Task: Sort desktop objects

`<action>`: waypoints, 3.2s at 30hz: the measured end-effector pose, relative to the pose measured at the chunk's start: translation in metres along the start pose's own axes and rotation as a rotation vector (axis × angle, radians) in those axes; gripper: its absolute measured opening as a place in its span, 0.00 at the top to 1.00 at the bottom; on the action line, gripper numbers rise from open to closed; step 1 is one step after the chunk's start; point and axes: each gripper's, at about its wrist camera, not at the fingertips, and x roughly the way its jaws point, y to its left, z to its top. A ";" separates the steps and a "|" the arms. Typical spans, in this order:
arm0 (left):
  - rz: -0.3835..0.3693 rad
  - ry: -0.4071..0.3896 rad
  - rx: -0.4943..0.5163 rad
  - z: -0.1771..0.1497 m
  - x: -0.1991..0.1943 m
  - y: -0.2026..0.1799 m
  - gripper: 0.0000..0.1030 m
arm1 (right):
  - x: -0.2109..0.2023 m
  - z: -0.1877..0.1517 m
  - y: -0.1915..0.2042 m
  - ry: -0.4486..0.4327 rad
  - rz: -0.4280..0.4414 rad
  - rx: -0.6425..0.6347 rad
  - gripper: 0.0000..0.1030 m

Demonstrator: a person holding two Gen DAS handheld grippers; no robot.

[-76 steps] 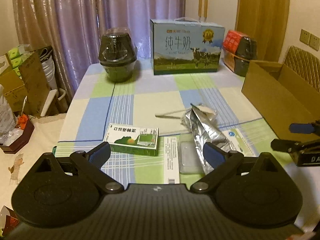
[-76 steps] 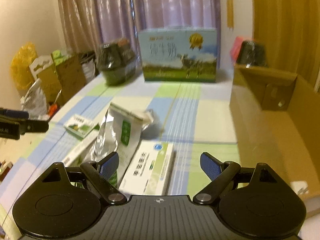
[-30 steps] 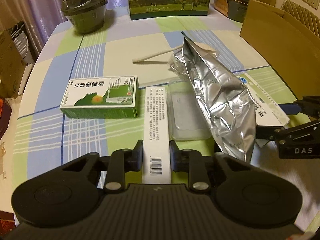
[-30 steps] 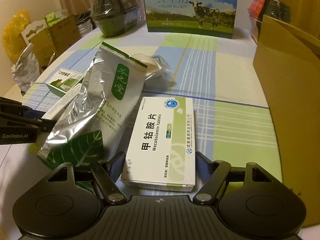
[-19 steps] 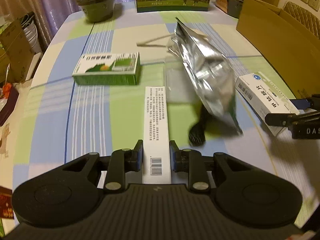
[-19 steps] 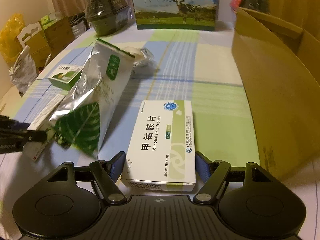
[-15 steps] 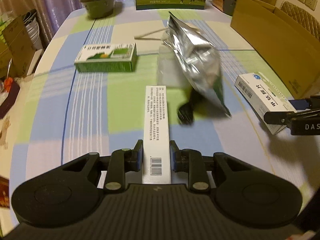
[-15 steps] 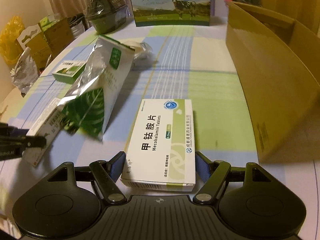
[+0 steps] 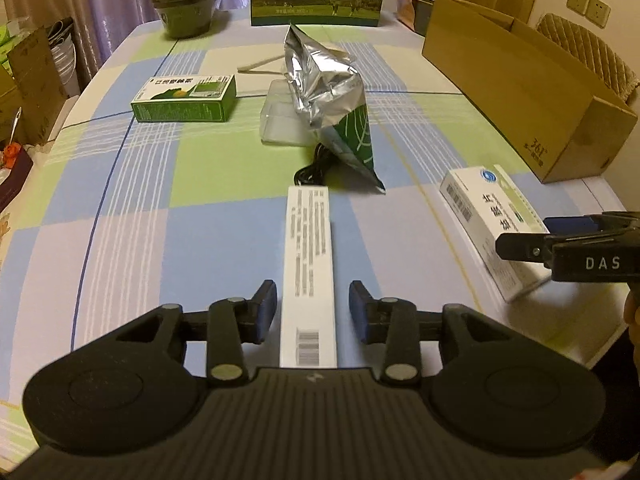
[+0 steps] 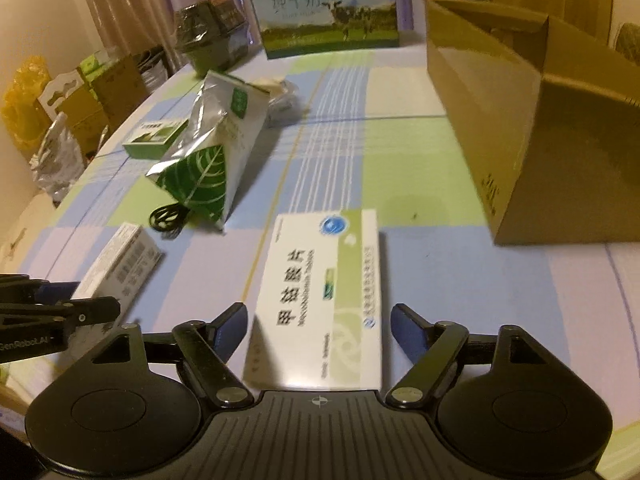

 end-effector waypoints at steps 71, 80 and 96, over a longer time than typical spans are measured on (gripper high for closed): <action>-0.079 -0.069 0.049 0.043 -0.005 -0.041 0.79 | -0.017 0.017 0.015 -0.155 -0.081 -0.089 0.34; -0.103 -0.162 0.101 0.085 -0.025 -0.077 0.79 | -0.057 0.048 -0.003 -0.304 -0.136 -0.078 0.34; -0.244 -0.244 0.164 0.159 -0.022 -0.176 0.79 | -0.118 0.119 -0.091 -0.397 -0.232 0.007 0.34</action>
